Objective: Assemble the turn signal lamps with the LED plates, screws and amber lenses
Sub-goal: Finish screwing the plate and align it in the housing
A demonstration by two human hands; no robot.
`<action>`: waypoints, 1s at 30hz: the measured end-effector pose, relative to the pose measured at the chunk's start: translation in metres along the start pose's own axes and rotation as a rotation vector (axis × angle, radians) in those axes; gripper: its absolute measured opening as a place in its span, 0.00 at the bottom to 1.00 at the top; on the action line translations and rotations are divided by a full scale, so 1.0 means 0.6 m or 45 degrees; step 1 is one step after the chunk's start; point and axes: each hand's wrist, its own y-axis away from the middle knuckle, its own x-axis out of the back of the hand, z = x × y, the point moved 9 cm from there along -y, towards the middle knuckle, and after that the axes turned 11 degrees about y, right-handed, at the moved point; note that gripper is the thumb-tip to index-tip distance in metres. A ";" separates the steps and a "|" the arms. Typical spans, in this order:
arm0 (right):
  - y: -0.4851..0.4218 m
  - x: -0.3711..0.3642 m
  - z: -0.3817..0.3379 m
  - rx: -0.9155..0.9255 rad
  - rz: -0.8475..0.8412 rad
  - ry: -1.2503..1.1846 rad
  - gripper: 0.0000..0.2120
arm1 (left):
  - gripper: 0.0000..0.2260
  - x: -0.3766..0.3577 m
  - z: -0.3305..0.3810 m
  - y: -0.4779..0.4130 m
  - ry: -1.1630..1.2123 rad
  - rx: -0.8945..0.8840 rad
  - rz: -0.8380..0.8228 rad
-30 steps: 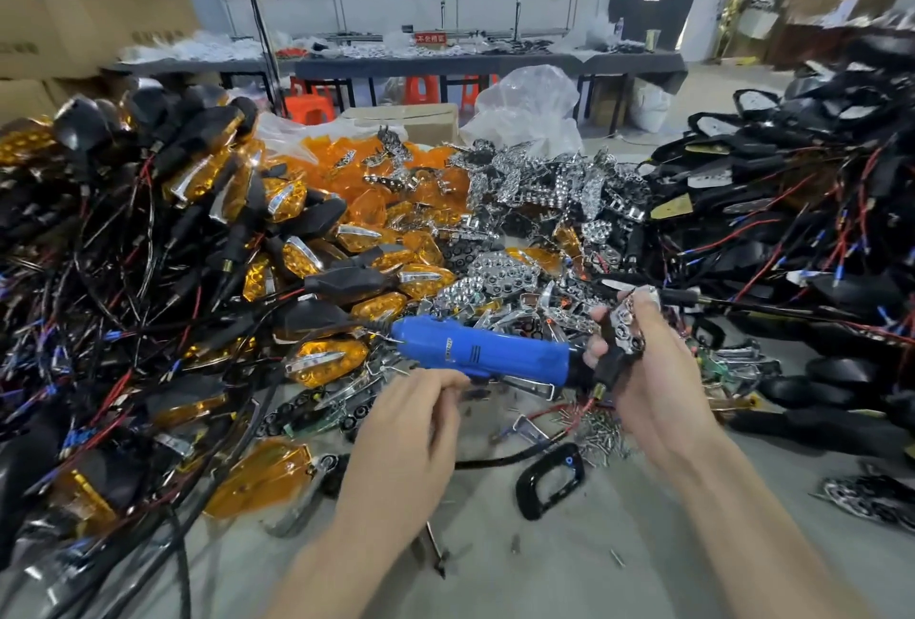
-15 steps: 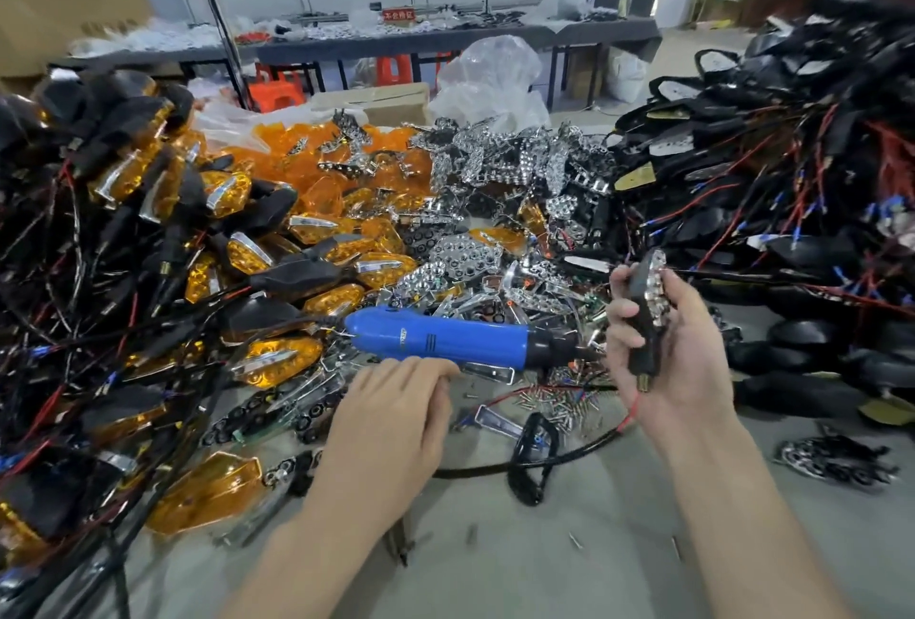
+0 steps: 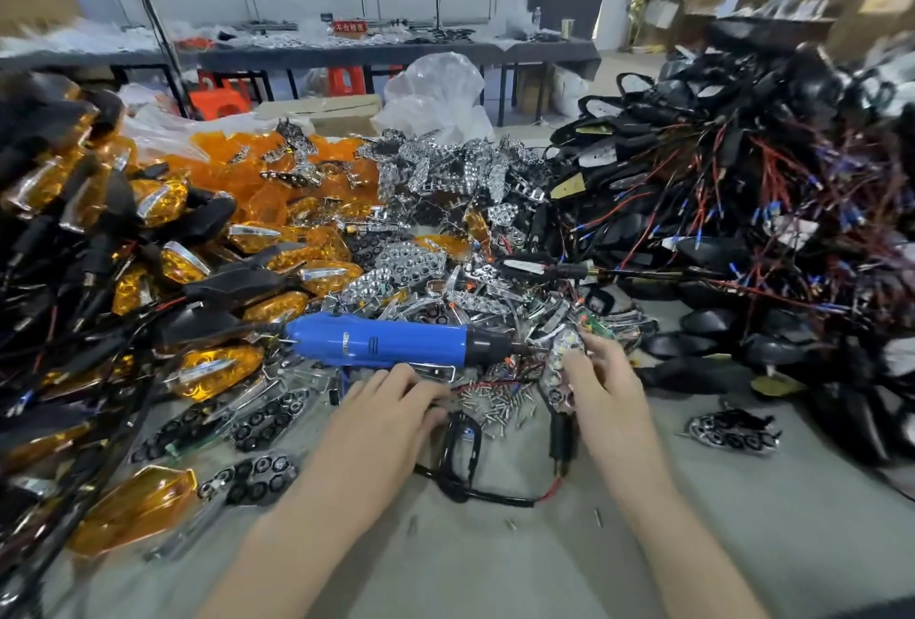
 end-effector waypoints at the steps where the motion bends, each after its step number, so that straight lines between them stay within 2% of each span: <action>1: 0.002 0.005 0.000 0.015 0.017 0.088 0.09 | 0.13 0.000 -0.001 0.000 -0.010 0.016 -0.004; 8: 0.009 0.010 -0.015 0.093 0.023 0.435 0.13 | 0.06 0.018 0.003 0.005 -0.087 0.018 0.106; 11: 0.009 0.010 -0.018 0.118 0.034 0.495 0.13 | 0.08 0.031 0.004 0.007 -0.044 -0.020 0.215; 16: 0.009 0.015 -0.028 0.185 0.075 0.506 0.13 | 0.15 0.052 -0.014 0.010 0.294 0.050 0.367; 22: -0.033 0.014 -0.087 0.311 0.204 0.549 0.12 | 0.05 0.082 -0.028 -0.016 0.671 0.091 0.532; 25: -0.073 -0.014 -0.113 0.361 0.147 0.655 0.13 | 0.03 0.093 -0.055 -0.039 0.796 0.182 0.627; 30: -0.125 -0.090 -0.151 0.503 -0.097 0.900 0.13 | 0.04 0.119 -0.096 -0.048 0.939 0.243 0.884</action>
